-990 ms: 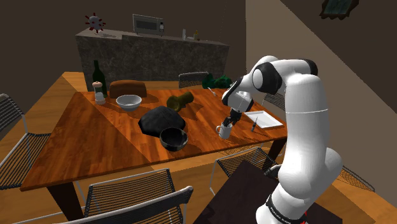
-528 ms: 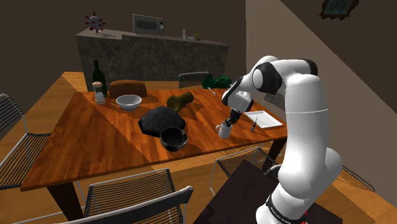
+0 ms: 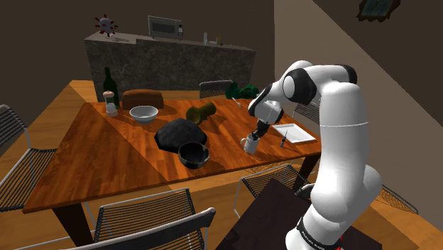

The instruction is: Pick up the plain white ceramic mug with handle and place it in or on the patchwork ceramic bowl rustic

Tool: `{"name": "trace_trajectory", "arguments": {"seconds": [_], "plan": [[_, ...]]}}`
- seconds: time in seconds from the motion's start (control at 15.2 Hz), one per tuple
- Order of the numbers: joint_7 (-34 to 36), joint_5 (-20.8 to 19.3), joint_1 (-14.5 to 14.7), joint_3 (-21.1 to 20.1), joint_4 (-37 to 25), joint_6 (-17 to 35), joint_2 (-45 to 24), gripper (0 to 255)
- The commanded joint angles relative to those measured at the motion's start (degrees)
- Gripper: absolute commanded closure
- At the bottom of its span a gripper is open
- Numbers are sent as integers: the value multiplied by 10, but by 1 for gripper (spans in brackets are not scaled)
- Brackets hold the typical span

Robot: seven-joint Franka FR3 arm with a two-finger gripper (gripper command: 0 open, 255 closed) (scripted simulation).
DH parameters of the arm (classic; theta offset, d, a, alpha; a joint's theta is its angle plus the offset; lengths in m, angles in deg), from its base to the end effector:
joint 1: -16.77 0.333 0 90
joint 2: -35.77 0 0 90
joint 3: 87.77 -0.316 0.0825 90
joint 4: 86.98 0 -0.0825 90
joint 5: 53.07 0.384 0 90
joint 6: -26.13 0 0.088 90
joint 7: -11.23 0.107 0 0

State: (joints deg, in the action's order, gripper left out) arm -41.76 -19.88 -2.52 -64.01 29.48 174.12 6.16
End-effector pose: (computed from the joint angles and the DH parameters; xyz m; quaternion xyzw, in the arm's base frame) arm 0.4398 -0.4164 0.2156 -0.9887 0.1230 -0.0854 0.0018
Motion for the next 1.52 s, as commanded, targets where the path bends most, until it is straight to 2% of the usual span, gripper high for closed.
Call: {"name": "trace_trajectory", "arguments": {"seconds": [0.0,1.45], "plan": [[7,-10,5,8,2,-9,12,255],[96,-125,54,75,-12,-126,132,255]]}}
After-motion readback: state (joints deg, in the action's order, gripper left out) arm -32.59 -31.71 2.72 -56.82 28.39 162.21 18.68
